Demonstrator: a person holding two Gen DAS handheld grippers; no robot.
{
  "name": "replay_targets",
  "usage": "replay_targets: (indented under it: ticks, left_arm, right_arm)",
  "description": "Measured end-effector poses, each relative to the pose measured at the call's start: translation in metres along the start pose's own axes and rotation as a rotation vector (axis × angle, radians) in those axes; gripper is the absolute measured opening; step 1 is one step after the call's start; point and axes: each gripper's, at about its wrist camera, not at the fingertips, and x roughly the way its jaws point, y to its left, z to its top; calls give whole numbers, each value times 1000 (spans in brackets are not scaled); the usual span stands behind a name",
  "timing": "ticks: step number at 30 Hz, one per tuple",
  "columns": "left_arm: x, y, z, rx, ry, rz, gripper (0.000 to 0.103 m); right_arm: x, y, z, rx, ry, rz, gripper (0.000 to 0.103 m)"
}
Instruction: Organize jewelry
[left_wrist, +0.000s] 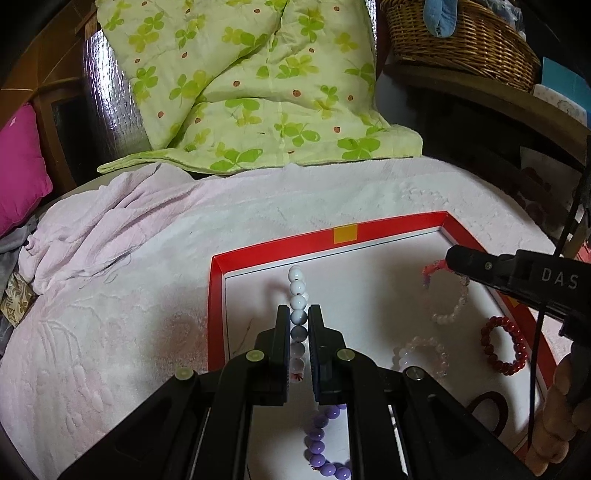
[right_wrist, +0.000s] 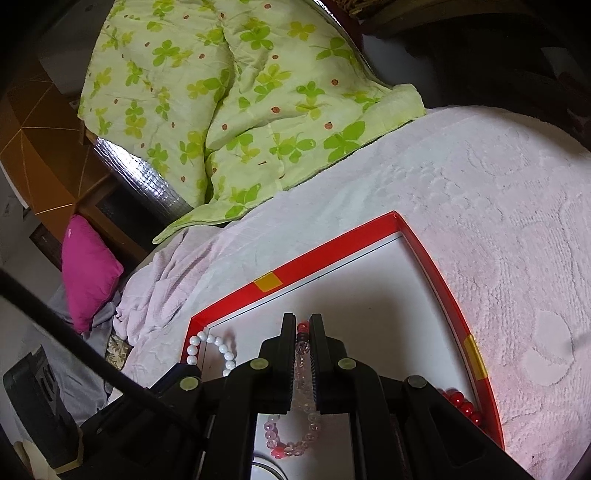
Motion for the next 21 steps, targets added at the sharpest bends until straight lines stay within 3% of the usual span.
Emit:
replay_targets:
  ticks: [5, 6, 8, 12, 14, 19, 21]
  left_arm:
    - [2, -2, -1, 20, 24, 40, 14]
    - [2, -2, -1, 23, 33, 47, 19]
    - [-1, -3, -2, 28, 32, 70, 41]
    - [-8, -7, -1, 50, 22, 98, 51]
    - [-14, -9, -1, 57, 16, 115, 61]
    - [-29, -12, -1, 62, 9, 144, 63]
    - [-37, -12, -4, 38, 2, 159, 66]
  right_arm:
    - [-1, -1, 0, 7, 5, -17, 11]
    - [-2, -1, 0, 5, 4, -31, 11]
    - [-4, -1, 0, -2, 9, -41, 11]
    - [-11, -2, 1, -10, 3, -57, 12]
    - [-15, -3, 1, -2, 6, -54, 12]
    - [-30, -3, 0, 7, 11, -54, 15]
    - [-35, -1, -2, 2, 15, -61, 26]
